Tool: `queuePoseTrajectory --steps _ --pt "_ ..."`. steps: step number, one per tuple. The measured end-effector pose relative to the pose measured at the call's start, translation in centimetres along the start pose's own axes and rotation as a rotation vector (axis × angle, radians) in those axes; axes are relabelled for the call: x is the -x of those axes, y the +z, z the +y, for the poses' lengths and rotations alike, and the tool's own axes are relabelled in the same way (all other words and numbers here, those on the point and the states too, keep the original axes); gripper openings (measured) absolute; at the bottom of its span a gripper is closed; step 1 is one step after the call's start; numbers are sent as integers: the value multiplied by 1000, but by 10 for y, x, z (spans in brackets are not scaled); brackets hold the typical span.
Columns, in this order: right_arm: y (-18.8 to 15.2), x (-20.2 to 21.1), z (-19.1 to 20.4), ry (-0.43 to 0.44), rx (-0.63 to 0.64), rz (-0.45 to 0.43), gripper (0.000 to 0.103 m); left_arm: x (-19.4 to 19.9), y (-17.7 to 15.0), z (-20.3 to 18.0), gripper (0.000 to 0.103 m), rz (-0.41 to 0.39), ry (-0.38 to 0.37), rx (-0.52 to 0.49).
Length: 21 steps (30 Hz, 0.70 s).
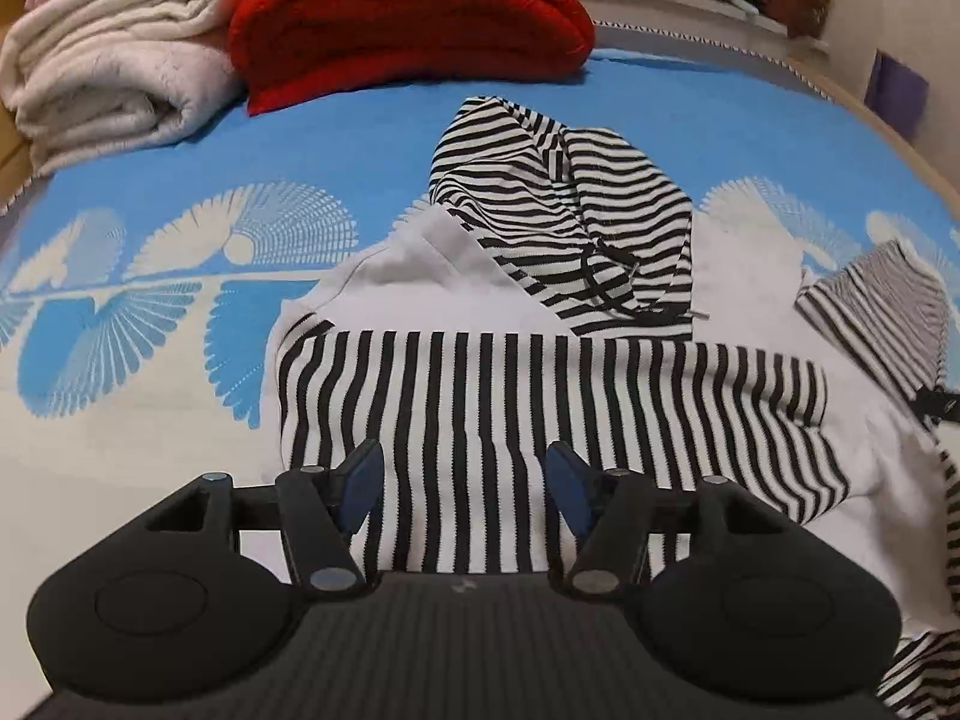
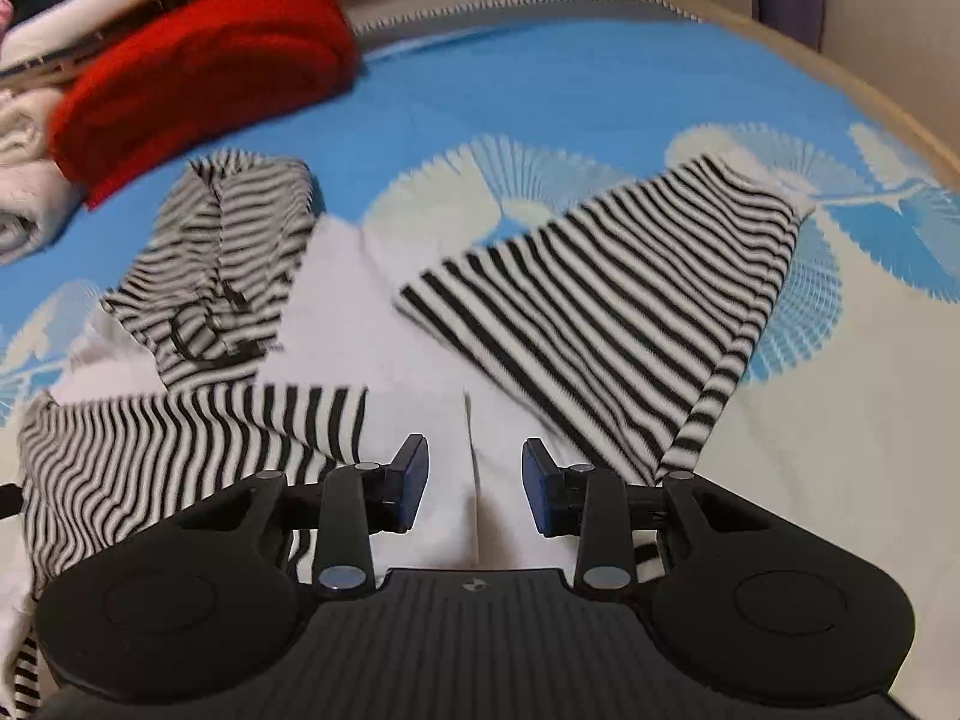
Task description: Fold small clothes
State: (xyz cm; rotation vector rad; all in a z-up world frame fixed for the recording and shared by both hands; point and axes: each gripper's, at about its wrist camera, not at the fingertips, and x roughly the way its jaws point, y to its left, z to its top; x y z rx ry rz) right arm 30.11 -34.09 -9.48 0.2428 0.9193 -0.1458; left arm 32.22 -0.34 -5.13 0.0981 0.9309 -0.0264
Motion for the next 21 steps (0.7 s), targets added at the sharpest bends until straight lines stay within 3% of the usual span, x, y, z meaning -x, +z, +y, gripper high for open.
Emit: queuePoseTrajectory --steps 4,9,11,13,21 --pt "0 5 -14 -2 -3 -15 36 -12 1 -4 65 38 -2 2" --pt "6 14 -45 -16 -68 -49 35 -12 8 -5 66 29 -48 27" --pt "8 17 -57 -15 -98 -66 19 -12 9 -8 67 26 -54 23" --pt "9 17 -69 -15 -127 -69 12 -15 10 -11 67 32 -48 18" --pt "13 22 -92 -15 -166 -95 10 -26 12 -18 67 52 -52 19"
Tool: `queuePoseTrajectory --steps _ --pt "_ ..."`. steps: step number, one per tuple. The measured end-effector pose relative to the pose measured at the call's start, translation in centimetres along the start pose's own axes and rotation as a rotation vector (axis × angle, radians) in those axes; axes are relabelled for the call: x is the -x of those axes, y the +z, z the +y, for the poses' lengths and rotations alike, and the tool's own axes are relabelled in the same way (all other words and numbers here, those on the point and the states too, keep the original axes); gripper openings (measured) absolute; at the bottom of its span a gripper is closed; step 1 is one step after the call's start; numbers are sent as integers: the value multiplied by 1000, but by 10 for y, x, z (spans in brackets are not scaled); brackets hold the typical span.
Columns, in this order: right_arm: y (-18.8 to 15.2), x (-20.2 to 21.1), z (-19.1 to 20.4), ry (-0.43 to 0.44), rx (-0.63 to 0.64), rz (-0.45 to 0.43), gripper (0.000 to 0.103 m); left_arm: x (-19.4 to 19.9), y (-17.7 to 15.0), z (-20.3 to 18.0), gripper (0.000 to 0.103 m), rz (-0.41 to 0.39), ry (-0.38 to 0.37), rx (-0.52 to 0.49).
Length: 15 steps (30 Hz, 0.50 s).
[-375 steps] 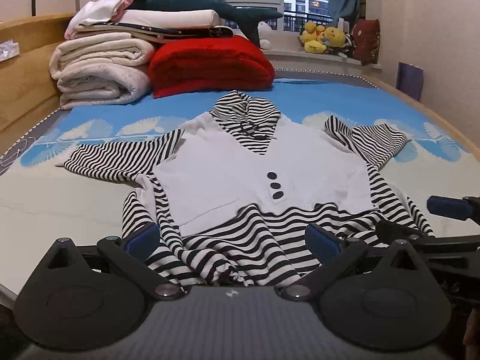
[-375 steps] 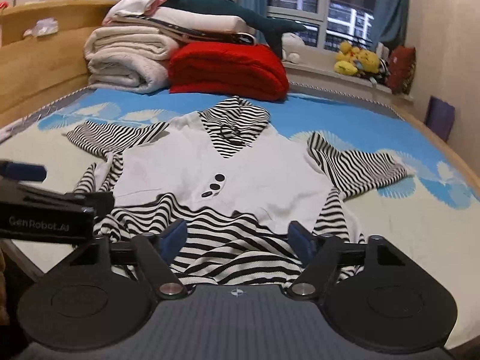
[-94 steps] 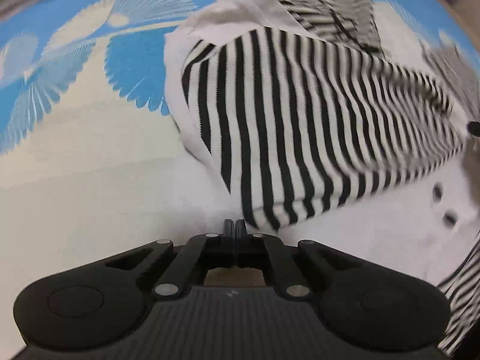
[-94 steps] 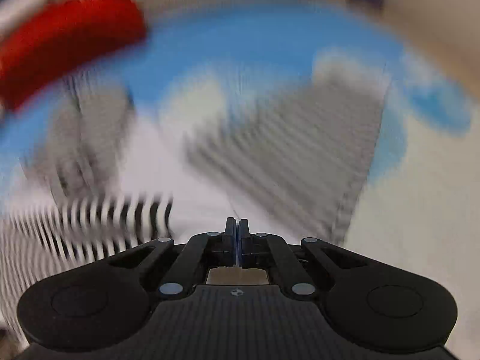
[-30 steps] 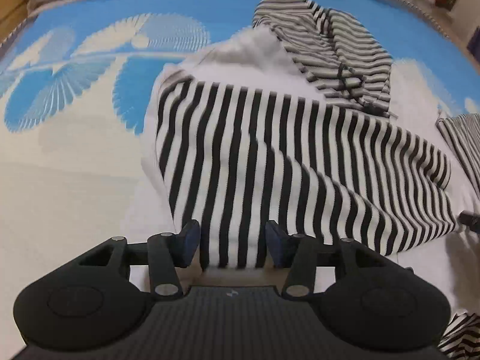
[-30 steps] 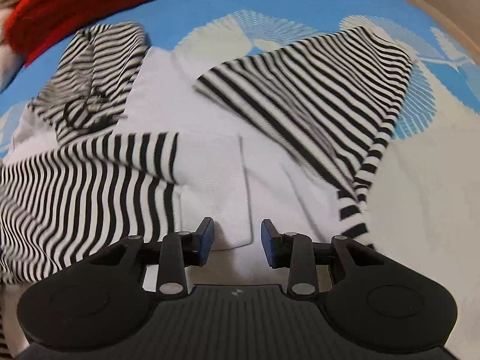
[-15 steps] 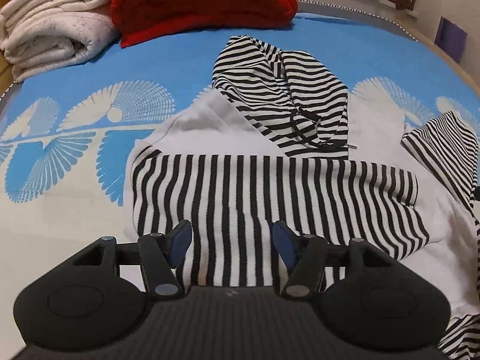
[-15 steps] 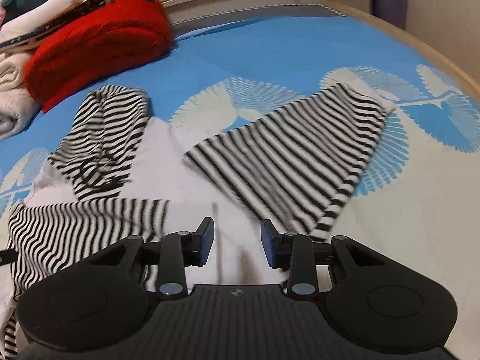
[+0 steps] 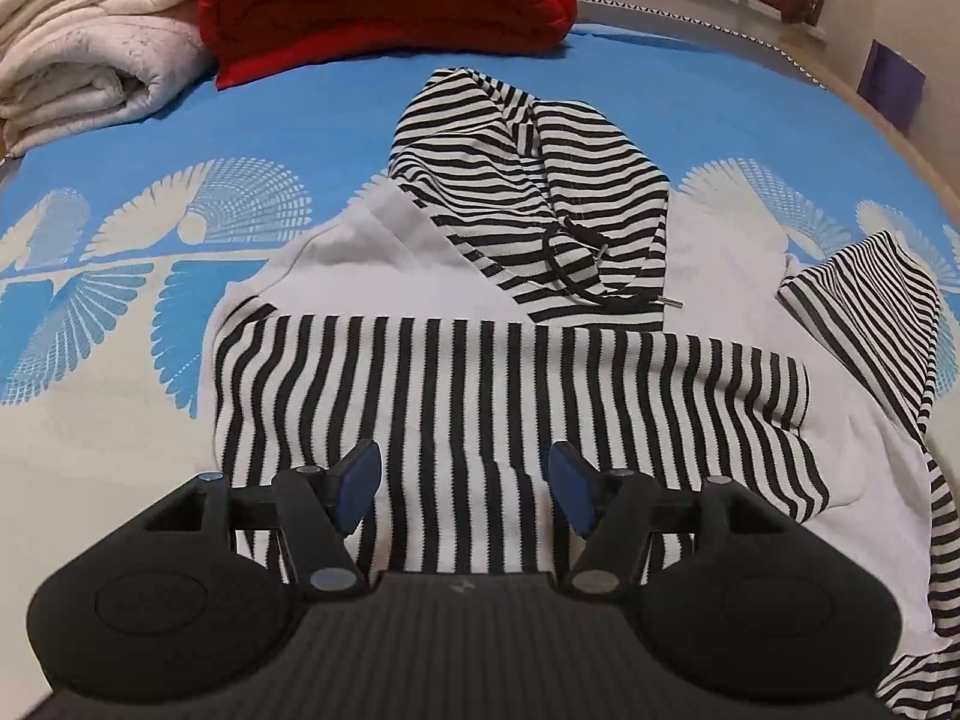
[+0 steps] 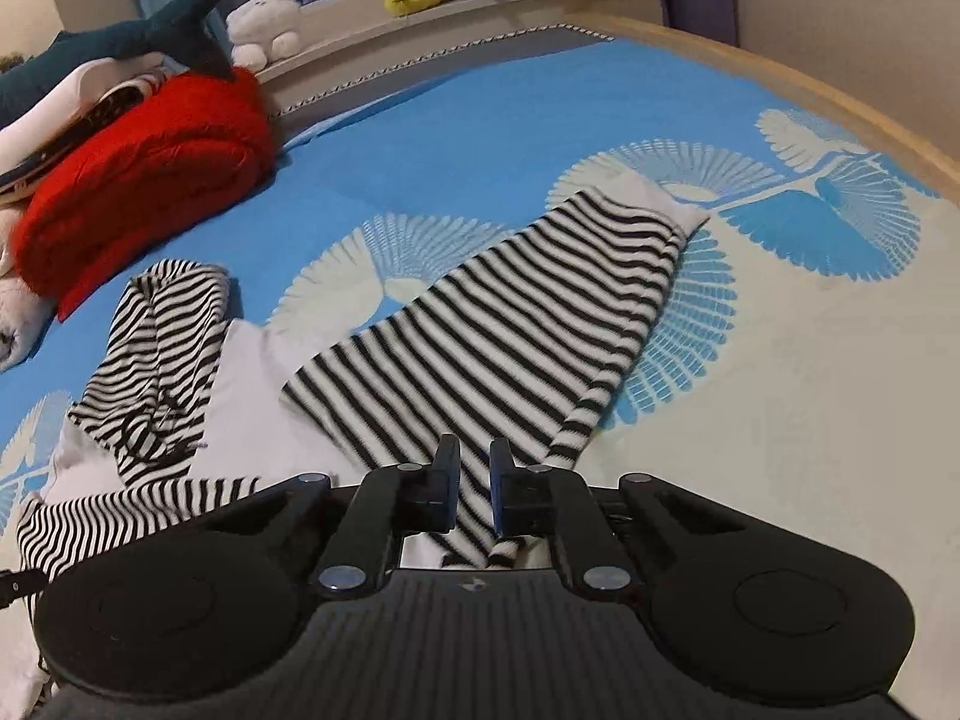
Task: Fold small clothes
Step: 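Grasp the striped sleeve cuff with the right gripper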
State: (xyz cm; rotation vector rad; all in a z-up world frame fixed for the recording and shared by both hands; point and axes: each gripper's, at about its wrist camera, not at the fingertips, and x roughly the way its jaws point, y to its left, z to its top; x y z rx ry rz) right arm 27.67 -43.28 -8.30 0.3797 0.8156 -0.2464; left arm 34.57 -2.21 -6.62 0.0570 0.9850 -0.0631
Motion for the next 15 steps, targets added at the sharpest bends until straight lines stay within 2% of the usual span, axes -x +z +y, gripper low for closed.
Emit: queuePoseTrajectory --steps 15 --pt "16 -4 -54 -44 -94 -43 10 -5 2 -5 68 8 -4 8"
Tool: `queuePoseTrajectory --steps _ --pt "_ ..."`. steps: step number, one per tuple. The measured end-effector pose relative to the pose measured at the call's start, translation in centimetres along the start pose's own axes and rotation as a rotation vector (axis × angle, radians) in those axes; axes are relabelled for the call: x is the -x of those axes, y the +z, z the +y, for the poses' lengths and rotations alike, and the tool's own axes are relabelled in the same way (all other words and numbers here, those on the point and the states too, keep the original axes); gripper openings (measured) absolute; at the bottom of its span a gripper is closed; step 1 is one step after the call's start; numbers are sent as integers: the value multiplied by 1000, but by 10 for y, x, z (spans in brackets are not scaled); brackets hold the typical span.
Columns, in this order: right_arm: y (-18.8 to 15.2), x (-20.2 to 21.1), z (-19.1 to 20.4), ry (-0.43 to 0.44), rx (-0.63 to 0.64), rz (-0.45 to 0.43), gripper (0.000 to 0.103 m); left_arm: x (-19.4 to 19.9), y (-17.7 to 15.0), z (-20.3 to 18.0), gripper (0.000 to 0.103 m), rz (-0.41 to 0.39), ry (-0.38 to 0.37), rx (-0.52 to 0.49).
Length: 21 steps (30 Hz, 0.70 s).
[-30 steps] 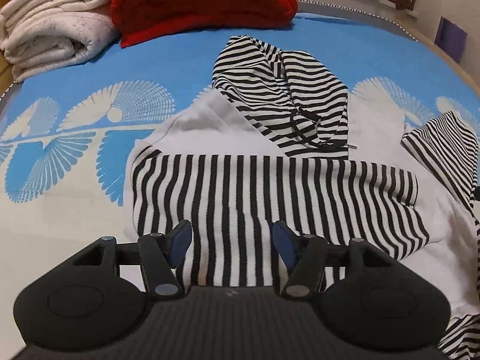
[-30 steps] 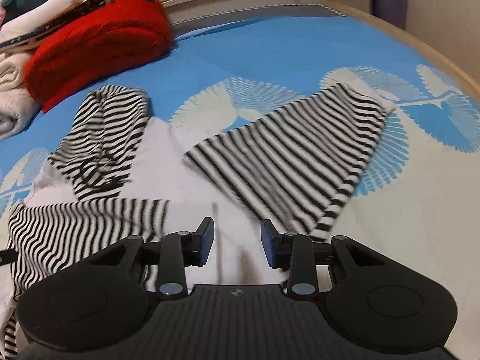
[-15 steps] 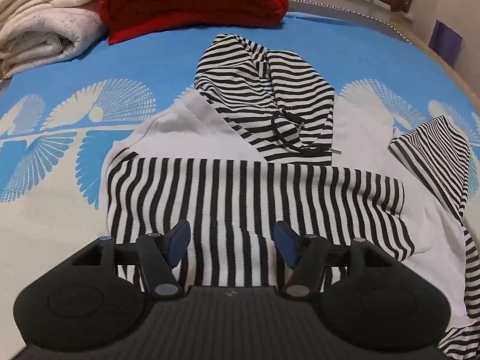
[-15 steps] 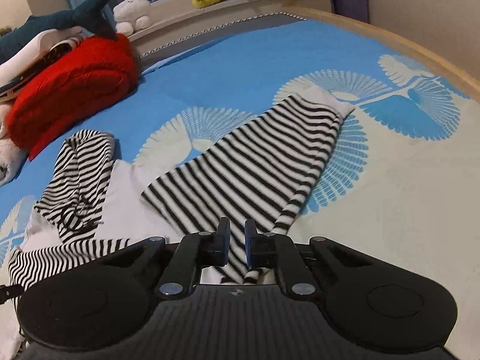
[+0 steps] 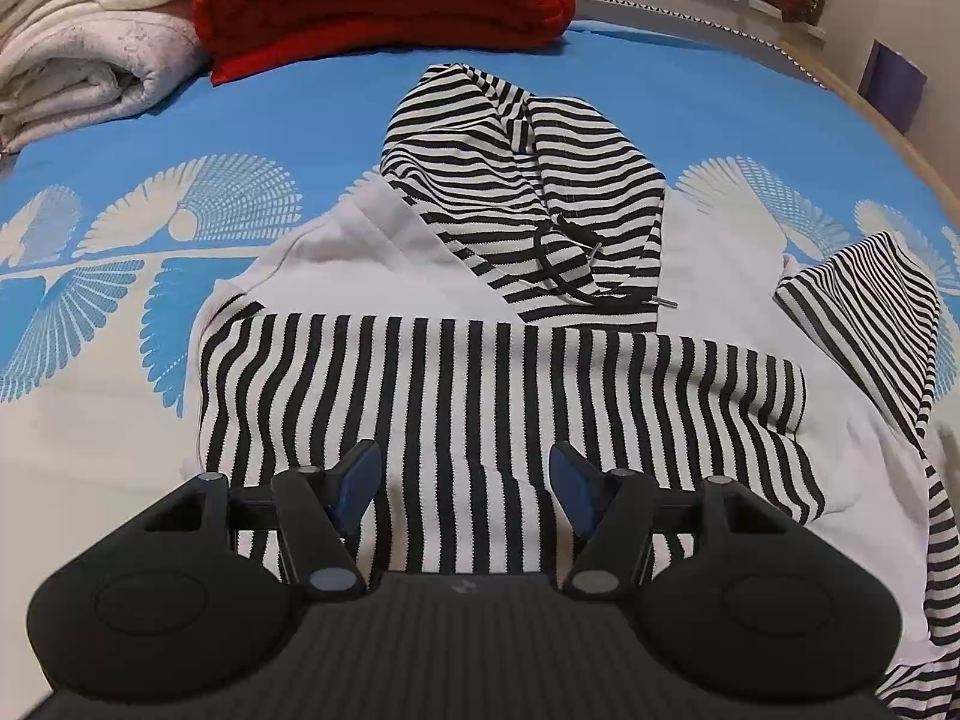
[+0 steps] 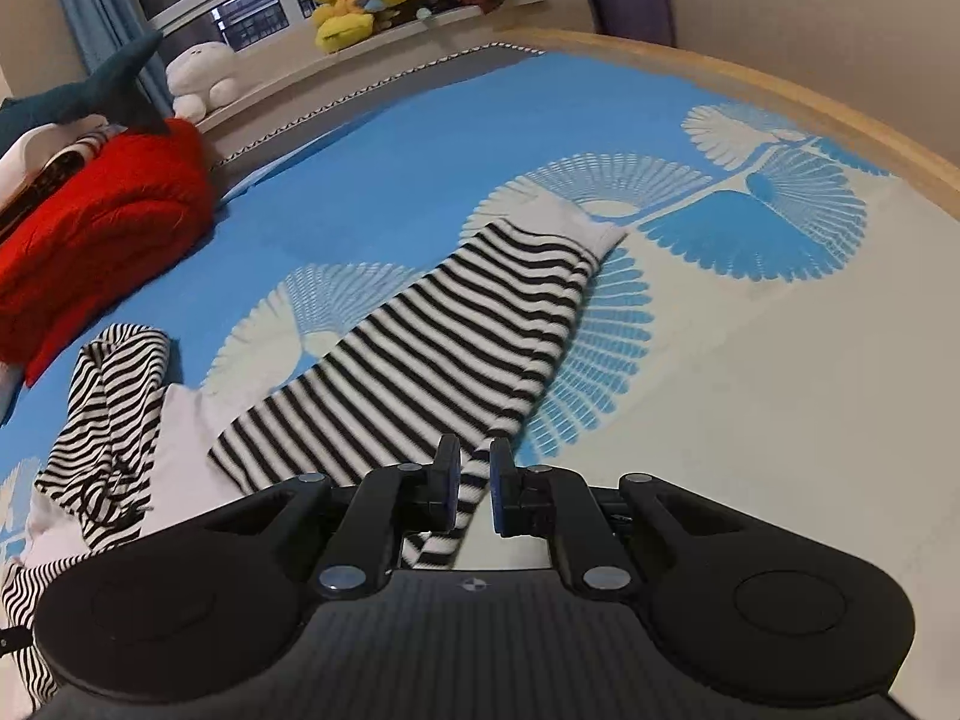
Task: Fold small clothes
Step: 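Grasp the striped sleeve cuff with the right gripper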
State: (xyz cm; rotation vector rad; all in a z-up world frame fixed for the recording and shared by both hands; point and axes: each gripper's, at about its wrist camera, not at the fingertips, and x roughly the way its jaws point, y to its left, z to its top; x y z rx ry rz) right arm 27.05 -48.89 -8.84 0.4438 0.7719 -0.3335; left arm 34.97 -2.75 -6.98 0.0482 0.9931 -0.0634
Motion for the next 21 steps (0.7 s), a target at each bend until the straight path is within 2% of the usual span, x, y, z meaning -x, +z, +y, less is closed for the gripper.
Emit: queuePoseTrajectory --steps 9,21 --pt "1 -7 -11 -3 -24 19 11 -1 2 -1 68 2 0 3" --pt "20 -26 -48 9 -141 -62 10 -4 1 2 68 12 -7 14"
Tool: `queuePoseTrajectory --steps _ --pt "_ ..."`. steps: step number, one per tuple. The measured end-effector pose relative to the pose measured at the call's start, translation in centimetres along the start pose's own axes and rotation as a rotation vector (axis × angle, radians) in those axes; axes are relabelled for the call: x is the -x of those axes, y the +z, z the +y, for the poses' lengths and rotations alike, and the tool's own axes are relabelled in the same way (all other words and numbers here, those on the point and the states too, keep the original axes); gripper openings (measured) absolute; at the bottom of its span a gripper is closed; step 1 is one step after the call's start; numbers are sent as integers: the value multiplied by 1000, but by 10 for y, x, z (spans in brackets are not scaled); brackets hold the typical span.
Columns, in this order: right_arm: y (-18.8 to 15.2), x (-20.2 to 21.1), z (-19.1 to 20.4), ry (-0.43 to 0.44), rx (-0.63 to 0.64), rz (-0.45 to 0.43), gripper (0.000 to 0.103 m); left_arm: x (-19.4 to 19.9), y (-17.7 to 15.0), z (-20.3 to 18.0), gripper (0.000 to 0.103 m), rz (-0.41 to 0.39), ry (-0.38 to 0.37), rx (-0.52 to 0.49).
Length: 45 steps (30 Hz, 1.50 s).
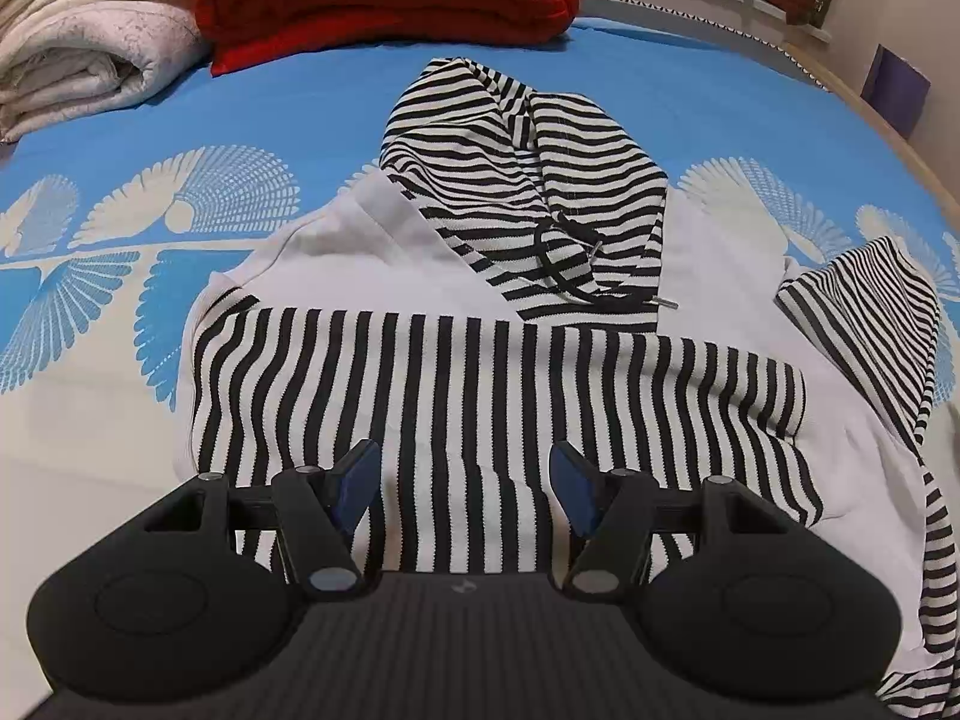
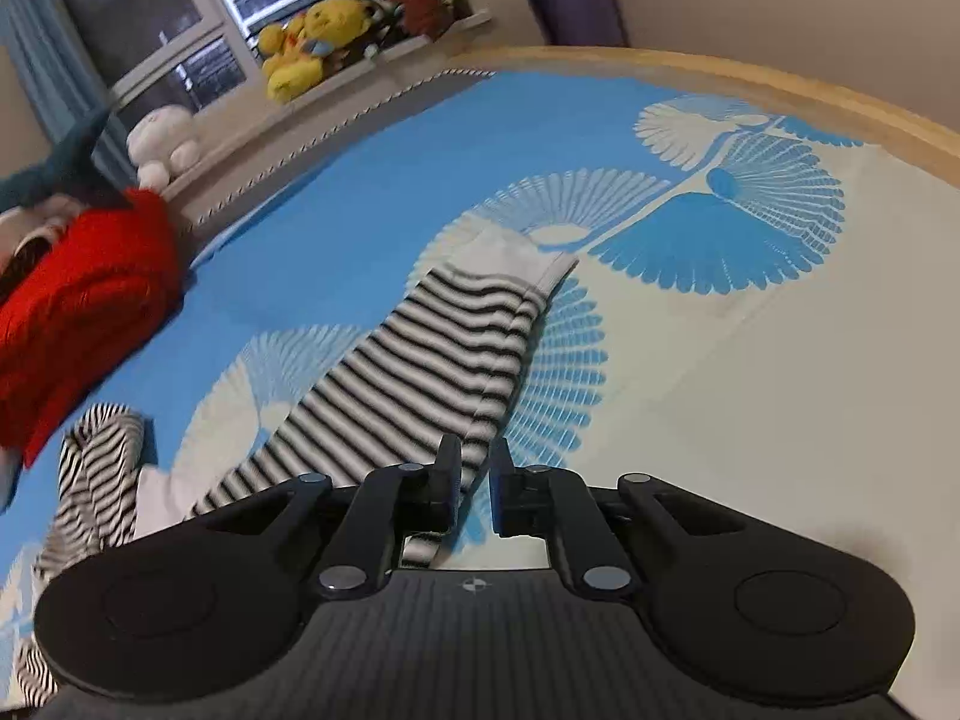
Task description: Fold small clothes
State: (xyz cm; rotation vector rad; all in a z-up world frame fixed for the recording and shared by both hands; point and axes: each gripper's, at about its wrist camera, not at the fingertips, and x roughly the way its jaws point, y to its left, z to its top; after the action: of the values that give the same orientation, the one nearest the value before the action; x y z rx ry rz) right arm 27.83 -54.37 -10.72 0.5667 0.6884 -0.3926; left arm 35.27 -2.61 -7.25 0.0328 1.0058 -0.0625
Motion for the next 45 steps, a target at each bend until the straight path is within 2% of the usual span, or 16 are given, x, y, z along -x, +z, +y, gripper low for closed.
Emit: queuePoseTrajectory --steps 6,11,16,23,24,25,26,27,28,34,37,41,43,45 --pt "16 -41 -28 43 -125 -6 13 -2 1 3 68 4 7 10" --pt "25 -82 -40 58 -200 -16 40 -5 -2 4 68 12 17 -1" --pt "28 -119 -48 33 -255 -14 40 -7 -3 9 68 20 28 -4" --pt "34 -144 -43 84 -280 -74 40 -12 -4 15 68 36 37 8" --pt "32 -147 -43 92 -293 -90 40 -12 -4 16 68 38 37 8" --pt "30 -148 -43 94 -301 -101 29 -11 -3 17 68 38 36 10" --pt "27 -150 -42 84 -304 -106 6 -11 -3 18 68 37 34 14" --pt "24 -151 -41 64 -306 -102 5 -10 -2 18 68 35 32 16" --pt "23 -148 -40 47 -306 -121 5 -10 -1 19 68 34 31 20" --pt "46 -92 -34 -283 -314 -333 4 0 3 34 68 17 24 63" --pt "56 -58 -28 -337 -261 -411 4 7 5 46 68 4 16 100" --pt "59 -14 3 -368 -169 -507 4 17 6 60 68 -10 2 136" --pt "58 6 39 -313 -77 -545 4 24 6 70 68 -21 -2 157" --pt "48 26 94 -193 104 -580 4 29 7 82 68 -30 -4 185"
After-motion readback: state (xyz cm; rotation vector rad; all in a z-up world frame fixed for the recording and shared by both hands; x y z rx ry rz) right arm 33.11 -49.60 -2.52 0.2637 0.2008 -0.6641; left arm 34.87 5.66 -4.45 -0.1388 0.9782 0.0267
